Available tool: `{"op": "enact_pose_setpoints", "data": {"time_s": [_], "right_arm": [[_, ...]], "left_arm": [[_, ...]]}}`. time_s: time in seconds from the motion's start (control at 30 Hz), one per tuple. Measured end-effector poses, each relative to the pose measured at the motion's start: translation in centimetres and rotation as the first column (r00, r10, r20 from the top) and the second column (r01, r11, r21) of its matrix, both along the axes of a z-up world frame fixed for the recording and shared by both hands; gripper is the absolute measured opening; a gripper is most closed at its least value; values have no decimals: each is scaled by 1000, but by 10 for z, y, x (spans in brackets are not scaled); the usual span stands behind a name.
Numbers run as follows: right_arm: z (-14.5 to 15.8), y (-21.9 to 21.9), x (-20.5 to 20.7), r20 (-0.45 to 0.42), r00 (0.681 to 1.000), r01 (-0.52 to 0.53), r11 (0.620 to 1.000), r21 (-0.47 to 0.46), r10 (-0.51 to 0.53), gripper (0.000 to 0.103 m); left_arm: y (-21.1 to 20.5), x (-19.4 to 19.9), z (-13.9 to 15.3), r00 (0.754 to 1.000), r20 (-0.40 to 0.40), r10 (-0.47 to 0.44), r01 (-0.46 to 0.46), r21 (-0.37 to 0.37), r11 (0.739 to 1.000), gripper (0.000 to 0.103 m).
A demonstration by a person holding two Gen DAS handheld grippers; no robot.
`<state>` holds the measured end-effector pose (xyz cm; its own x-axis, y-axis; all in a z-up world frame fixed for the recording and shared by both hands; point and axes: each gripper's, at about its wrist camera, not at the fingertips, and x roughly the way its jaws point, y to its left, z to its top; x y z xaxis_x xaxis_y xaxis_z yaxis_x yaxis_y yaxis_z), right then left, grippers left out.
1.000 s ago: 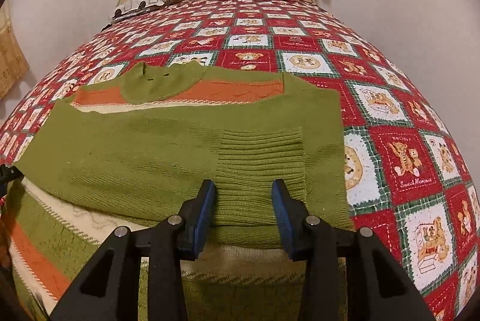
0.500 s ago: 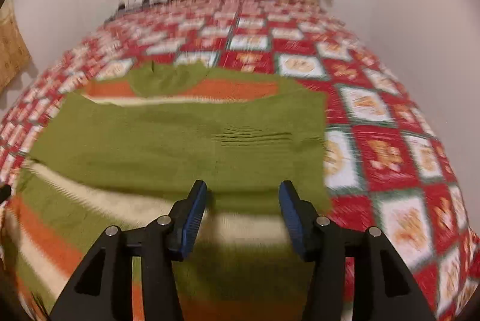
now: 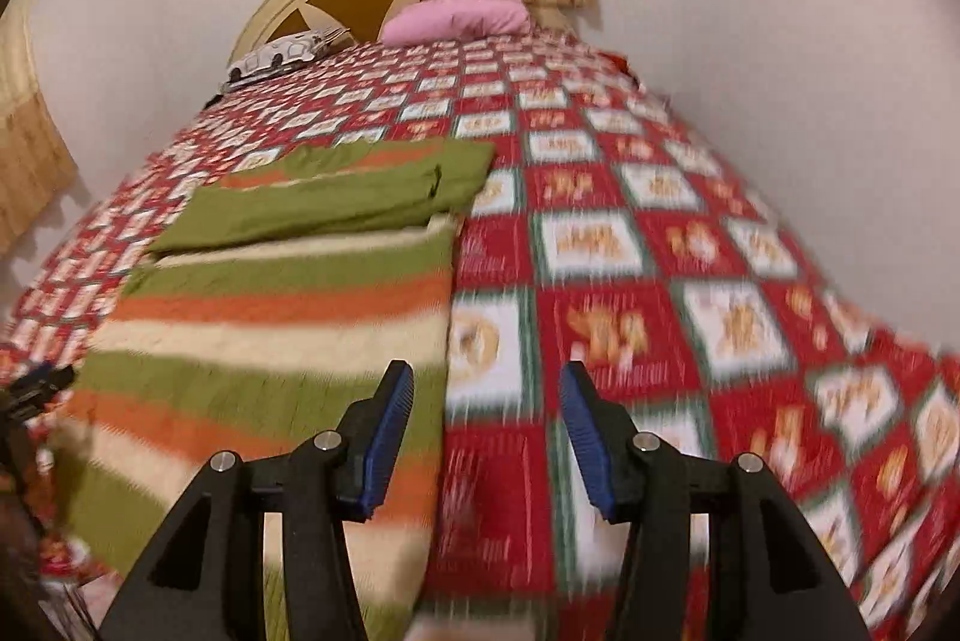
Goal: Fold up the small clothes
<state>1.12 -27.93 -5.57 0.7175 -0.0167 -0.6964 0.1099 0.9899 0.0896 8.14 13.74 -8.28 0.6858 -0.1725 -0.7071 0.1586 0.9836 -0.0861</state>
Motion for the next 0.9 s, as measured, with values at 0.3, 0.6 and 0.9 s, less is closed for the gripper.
{"op": "enact_pose_setpoints", "data": {"time_s": [0.3,0.6,0.9], "right_arm": [[-48,23,-46,-107,989,-84,987,135,99,52],[-63,53,-61,-154,969,-176,977,117,193,52],[-68,75,-76,-182,949,-257,966,27,257,35]], "left_arm": [[-3,-45,-13,997,-44,-61,61,-17,998,103],[8,-70,-16,995,-74,-72,65,-86,994,91],[-2,-74,-23,985,-124,-120,110,-83,990,61]]}}
